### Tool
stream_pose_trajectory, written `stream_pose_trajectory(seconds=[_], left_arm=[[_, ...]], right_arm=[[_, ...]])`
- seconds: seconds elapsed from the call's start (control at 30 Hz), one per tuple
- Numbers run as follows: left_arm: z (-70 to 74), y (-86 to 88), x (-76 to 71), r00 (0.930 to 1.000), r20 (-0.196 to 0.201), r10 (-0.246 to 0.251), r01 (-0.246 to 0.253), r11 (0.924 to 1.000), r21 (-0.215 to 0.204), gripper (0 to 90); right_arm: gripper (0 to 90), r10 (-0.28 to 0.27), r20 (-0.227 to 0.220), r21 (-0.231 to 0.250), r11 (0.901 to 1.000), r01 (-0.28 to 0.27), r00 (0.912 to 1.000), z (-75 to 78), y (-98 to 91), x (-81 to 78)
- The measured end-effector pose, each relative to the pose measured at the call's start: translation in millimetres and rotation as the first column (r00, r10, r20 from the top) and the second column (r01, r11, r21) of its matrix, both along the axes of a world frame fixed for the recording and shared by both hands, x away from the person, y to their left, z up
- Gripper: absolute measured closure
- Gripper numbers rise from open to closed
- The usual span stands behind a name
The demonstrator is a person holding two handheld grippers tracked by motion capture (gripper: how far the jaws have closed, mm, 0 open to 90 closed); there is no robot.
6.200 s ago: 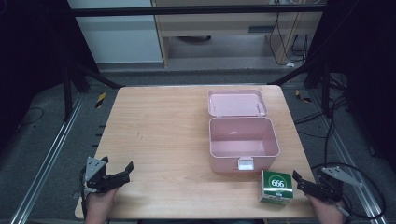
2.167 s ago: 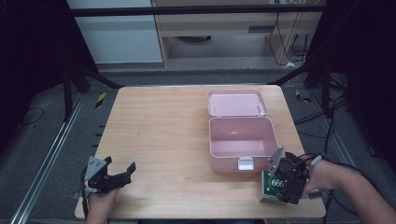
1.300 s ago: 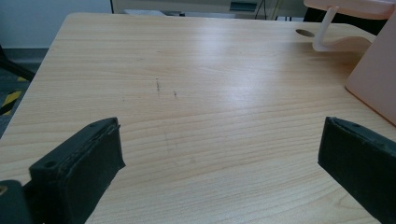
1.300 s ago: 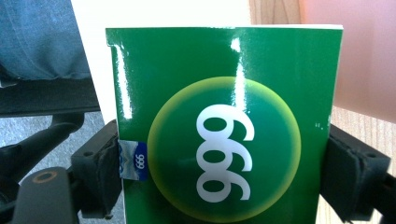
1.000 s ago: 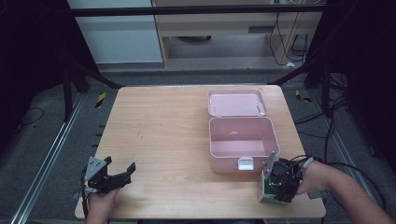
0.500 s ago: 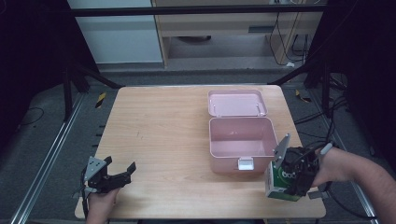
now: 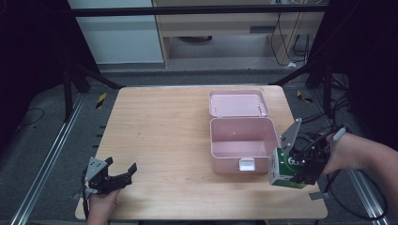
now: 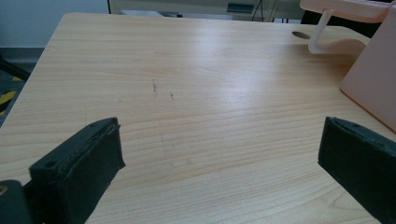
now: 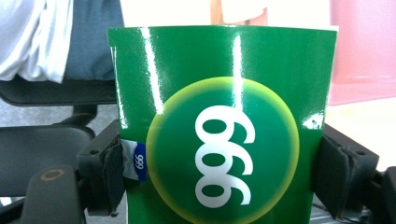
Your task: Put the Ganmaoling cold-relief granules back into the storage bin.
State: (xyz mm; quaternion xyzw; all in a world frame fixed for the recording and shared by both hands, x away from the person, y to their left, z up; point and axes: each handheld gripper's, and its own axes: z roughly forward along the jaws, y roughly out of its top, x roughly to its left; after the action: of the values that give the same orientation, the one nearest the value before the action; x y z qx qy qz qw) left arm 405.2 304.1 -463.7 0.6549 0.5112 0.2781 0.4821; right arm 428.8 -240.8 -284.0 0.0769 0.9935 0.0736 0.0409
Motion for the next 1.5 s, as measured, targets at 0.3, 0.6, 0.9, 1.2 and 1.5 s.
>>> stream_pose_trajectory(seconds=[0.3, 0.6, 0.9, 1.2, 1.5], left_arm=[[-0.2, -0.1, 0.3, 1.0, -0.002, -0.004, 0.004, 1.0, 0.0, 0.0], [-0.2, -0.3, 0.3, 0.9999, -0.004, -0.013, 0.013, 0.9999, 0.004, 0.0], [-0.1, -0.1, 0.4, 0.9998, -0.002, -0.018, 0.018, 0.9998, 0.003, 0.0], [-0.4, -2.7, 0.7, 0.9995, -0.002, -0.032, 0.032, 0.9995, 0.006, 0.0], [0.0, -2.4, 0.6, 0.9994, -0.001, -0.034, 0.034, 0.9994, 0.0, 0.0]], right_arm=[[18.3, 0.024, 0.086, 0.015, 0.9996, -0.025, 0.996, 28.7, 8.8, 21.0], [18.1, 0.055, 0.129, 0.009, 0.9984, -0.056, 0.9901, 42.4, 26.3, 46.8], [18.1, 0.07, 0.127, -0.011, 0.9975, -0.069, 0.9894, 34.6, 38.6, 71.2], [18.1, 0.088, 0.119, -0.047, 0.9955, -0.083, 0.989, 13.0, 42.6, 90.4], [17.9, 0.097, 0.119, -0.067, 0.9937, -0.089, 0.9882, -3.5, 48.8, 99.0]])
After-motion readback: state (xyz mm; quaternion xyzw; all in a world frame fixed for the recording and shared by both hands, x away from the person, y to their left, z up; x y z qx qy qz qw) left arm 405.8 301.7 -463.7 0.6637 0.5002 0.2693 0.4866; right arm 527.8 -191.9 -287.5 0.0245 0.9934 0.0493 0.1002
